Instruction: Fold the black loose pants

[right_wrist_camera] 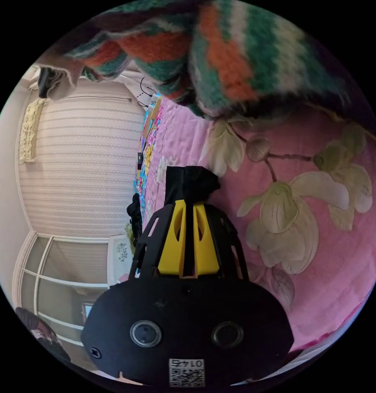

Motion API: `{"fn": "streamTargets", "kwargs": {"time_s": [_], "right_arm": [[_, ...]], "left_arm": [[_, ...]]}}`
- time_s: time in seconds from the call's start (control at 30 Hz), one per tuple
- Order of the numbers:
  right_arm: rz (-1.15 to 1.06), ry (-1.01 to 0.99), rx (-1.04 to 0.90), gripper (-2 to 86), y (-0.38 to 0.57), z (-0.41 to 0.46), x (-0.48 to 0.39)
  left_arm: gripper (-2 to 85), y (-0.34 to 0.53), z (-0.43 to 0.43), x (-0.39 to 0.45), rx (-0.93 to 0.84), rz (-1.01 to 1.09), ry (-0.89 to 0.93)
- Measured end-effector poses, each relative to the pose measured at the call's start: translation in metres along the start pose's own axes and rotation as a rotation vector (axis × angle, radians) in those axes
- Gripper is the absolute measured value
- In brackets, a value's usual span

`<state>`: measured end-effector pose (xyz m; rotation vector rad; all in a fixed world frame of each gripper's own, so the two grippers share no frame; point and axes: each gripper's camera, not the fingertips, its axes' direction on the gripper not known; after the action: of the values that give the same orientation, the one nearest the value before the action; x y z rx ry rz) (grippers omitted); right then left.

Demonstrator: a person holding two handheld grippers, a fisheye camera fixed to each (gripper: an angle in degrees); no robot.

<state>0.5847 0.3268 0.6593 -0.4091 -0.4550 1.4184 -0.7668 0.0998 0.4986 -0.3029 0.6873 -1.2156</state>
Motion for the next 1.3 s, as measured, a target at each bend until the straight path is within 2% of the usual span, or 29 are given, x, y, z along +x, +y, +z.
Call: {"fn": "streamTargets", "kwargs": {"time_s": [0.13,0.37,0.5,0.57,0.7,0.8,0.9,0.97,1.07,1.2,1.3], "right_arm": [[-0.048,-0.048,-0.070,1.5,-0.013,-0.016,0.005],[-0.057,-0.045,-0.182,1.2,-0.007,-0.046,0.041],[-0.077,0.001,-0.271,1.2,0.014,-0.068,0.063],[-0.058,0.037,-0.307,1.3,0.032,-0.084,0.083],[0.002,0.099,-0.301,1.5,0.049,-0.095,0.118],[0.034,0.065,-0.205,1.8,0.055,-0.108,0.135],[-0.004,0.090,-0.178,1.8,0.058,-0.121,0.143],[-0.028,0.108,-0.141,1.3,0.062,-0.134,0.153],[-0.001,0.035,-0.077,0.8,0.069,-0.149,0.178],[-0.029,0.014,-0.085,1.8,0.075,-0.152,0.202],[-0.089,0.031,-0.118,5.2,0.077,-0.143,0.212]], "left_arm": [[0.2,-0.001,0.004,0.002,-0.035,0.047,-0.056],[-0.5,0.030,-0.007,-0.017,-0.057,0.069,-0.046],[-0.3,0.058,-0.028,-0.041,-0.042,0.043,-0.076],[0.0,0.078,-0.034,-0.056,-0.061,0.057,-0.151],[2.0,0.103,-0.009,-0.077,-0.131,0.036,-0.221],[3.7,0.128,0.003,-0.074,-0.102,0.061,-0.222],[4.3,0.155,0.016,-0.050,-0.164,0.201,-0.318],[4.4,0.184,0.031,-0.017,-0.214,0.404,-0.466],[4.2,0.226,0.060,0.026,-0.247,0.627,-0.562],[4.0,0.284,0.127,0.077,-0.333,0.863,-0.505],[4.5,0.344,0.212,0.118,-0.445,1.058,-0.400]]}}
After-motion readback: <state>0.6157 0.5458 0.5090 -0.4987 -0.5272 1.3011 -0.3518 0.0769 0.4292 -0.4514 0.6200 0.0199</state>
